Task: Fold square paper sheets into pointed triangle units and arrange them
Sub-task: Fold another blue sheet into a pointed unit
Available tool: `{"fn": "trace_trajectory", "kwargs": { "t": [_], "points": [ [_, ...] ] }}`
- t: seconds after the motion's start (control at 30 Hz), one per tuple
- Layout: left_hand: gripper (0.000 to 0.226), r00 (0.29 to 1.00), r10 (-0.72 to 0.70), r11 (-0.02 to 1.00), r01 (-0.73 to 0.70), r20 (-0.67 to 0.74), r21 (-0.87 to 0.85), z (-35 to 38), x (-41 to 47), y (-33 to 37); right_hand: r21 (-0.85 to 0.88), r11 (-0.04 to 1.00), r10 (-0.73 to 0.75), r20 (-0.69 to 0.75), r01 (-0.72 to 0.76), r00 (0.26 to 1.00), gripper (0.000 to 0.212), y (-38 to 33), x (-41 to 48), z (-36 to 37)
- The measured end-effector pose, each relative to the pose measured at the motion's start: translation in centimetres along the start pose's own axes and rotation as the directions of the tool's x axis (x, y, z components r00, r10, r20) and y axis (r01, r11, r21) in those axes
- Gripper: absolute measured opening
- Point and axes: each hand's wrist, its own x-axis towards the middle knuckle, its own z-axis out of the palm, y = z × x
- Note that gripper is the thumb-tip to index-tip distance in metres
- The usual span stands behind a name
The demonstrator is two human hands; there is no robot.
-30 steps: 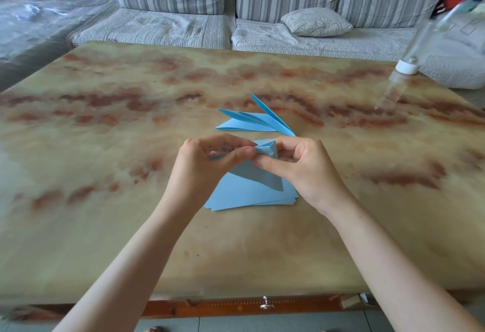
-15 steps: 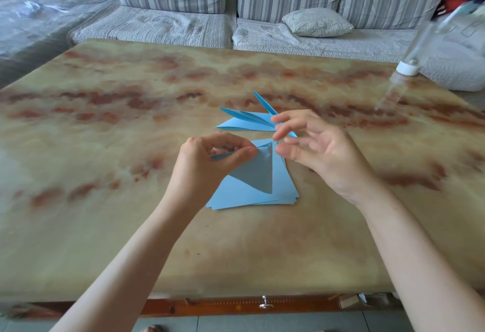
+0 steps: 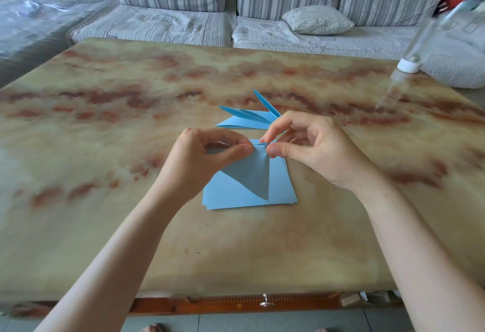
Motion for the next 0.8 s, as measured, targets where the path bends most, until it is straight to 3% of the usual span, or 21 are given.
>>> {"fn": "trace_trajectory", "kwargs": {
  "t": [0.3, 0.5, 0.63, 0.8],
  "points": [
    [0.009, 0.999, 0.005, 1.0, -0.004, -0.031, 0.031, -0.4, 0.1, 0.3, -0.001, 1.0, 0.01, 0.032, -0.01, 0.999, 0.015, -0.7, 0.4, 0.0],
    [0.007, 1.0, -0.001, 0.994, 0.0, 0.01, 0.107, -0.3, -0.3, 0.7, 0.071, 0.991, 0.11, 0.073, -0.116, 0.991, 0.009, -0.8, 0.3, 0.2],
    [0.007, 1.0, 0.001, 0.991, -0.005, 0.025, 0.132, -0.4, -0.2, 0.8, -0.015, 0.992, 0.123, 0.093, -0.122, 0.988, 0.008, -1.1, 0.5, 0.0],
    [0.013, 0.999, 0.026, 0.998, -0.024, -0.021, 0.058, -0.8, 0.2, 0.6, 0.071, 0.994, 0.081, -0.03, -0.078, 0.996, 0.013, -1.5, 0.7, 0.7]
  ]
}}
